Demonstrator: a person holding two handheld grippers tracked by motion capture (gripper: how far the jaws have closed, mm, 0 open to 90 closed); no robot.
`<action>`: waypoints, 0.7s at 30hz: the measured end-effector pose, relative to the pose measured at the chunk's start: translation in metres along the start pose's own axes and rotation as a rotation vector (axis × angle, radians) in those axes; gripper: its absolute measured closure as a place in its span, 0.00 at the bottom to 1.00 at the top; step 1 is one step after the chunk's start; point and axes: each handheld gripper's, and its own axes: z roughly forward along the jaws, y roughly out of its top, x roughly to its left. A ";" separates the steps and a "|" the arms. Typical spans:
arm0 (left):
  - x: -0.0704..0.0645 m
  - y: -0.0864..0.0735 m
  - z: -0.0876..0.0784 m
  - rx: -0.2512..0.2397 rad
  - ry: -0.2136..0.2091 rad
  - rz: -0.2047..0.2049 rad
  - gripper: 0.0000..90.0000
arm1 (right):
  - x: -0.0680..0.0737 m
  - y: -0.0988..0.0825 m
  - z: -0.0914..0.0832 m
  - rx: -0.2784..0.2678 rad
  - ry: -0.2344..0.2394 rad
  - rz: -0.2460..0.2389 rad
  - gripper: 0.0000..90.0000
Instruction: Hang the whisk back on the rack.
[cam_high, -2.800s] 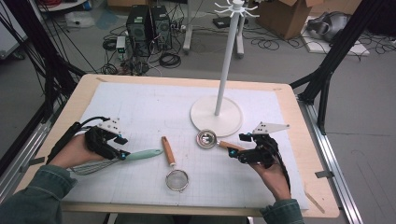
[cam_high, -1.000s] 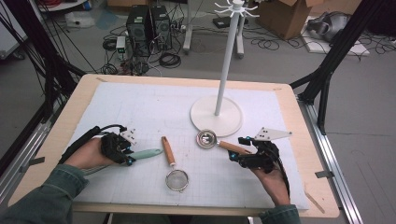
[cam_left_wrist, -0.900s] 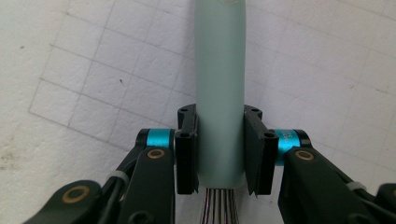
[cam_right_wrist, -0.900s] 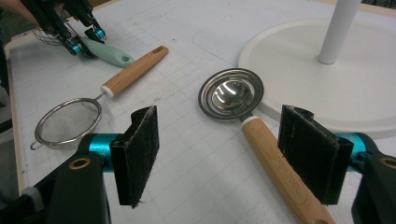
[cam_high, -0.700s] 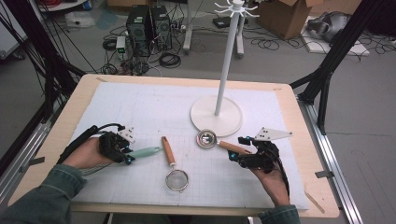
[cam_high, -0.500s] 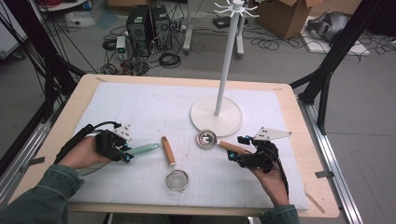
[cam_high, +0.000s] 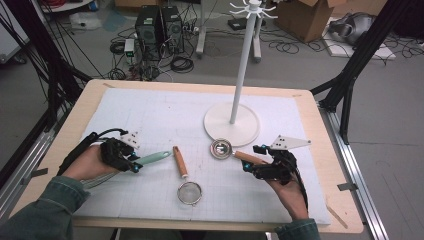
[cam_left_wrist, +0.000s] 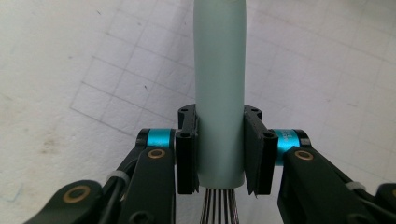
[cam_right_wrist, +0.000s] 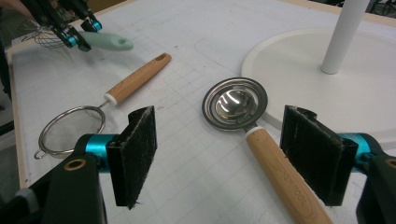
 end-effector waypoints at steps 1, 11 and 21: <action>0.000 0.000 0.004 0.011 0.003 -0.003 0.77 | 0.000 0.000 0.000 -0.002 -0.001 0.002 0.29; -0.002 0.003 0.018 0.072 0.001 0.020 0.77 | -0.001 -0.001 -0.002 -0.002 -0.005 0.001 0.29; -0.004 0.000 0.021 0.058 0.019 0.004 0.76 | -0.001 -0.003 -0.009 -0.014 -0.014 0.002 0.29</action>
